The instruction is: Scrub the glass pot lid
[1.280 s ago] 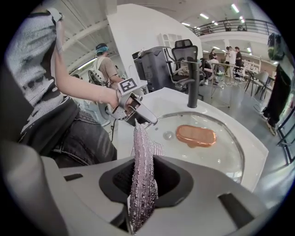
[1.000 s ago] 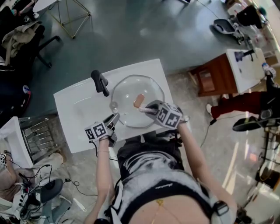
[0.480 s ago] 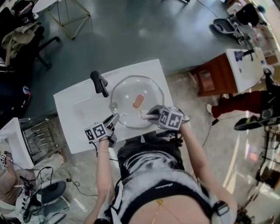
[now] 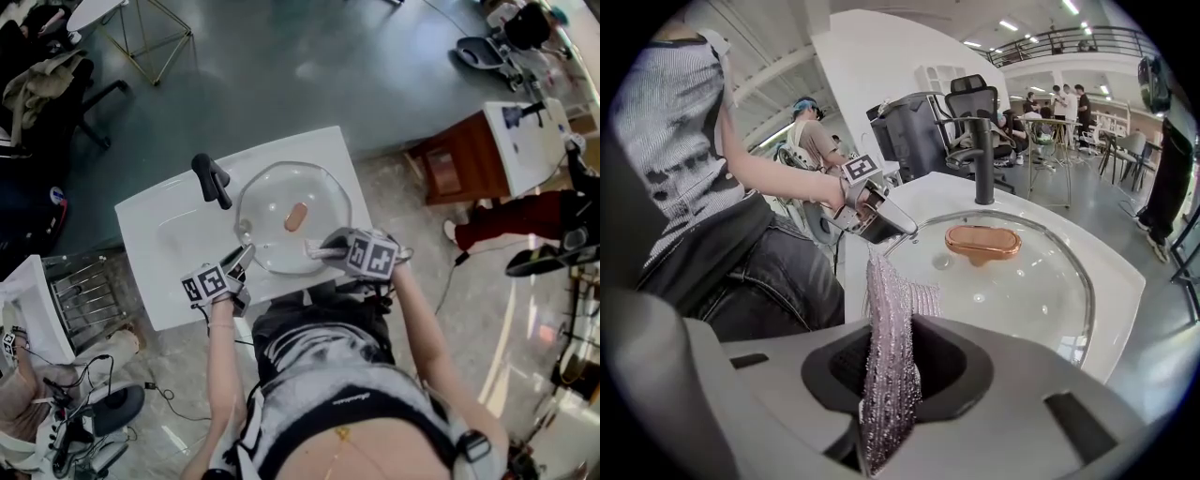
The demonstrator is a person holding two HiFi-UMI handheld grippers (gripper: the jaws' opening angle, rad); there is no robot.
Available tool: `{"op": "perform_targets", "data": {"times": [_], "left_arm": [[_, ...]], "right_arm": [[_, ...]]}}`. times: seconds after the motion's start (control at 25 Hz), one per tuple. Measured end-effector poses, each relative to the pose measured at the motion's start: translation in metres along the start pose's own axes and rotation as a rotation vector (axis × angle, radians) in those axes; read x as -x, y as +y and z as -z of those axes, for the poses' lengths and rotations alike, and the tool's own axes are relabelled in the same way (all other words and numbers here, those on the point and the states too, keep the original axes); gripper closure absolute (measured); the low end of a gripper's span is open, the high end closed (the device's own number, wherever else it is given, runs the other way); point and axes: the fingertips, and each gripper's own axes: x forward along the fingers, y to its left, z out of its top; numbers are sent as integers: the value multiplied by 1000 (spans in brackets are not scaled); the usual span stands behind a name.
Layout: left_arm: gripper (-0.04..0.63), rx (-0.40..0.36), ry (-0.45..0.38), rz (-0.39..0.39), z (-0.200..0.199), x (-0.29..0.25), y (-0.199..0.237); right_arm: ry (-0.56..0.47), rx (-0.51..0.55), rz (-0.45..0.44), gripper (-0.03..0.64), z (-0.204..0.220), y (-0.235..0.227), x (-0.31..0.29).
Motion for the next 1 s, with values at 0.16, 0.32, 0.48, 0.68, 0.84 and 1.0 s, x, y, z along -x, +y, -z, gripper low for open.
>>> {"op": "perform_targets", "data": {"times": [0.16,0.32,0.48,0.68,0.84,1.0], "left_arm": [[469,2,3,-1,1,0,1],[469,8,0,0,0,1,2],[469,7,-3,-1,1,0,1],[469,7,-3,-1,1,1,2],[469,7,-6,-2,0,1,1],[471,18,-12,-2,1,1,1]], "right_arm": [[-29,-13,50,535,1,-8,5],[-52,-38,130,537,2,-25,11],[-68,-56,176,535,3,-36,14],[-76,-67,217,535,1,-47,15],[-74,-76,261,535,-1,-59,15],[-84,-100,283,535,-1,-69,18]]}}
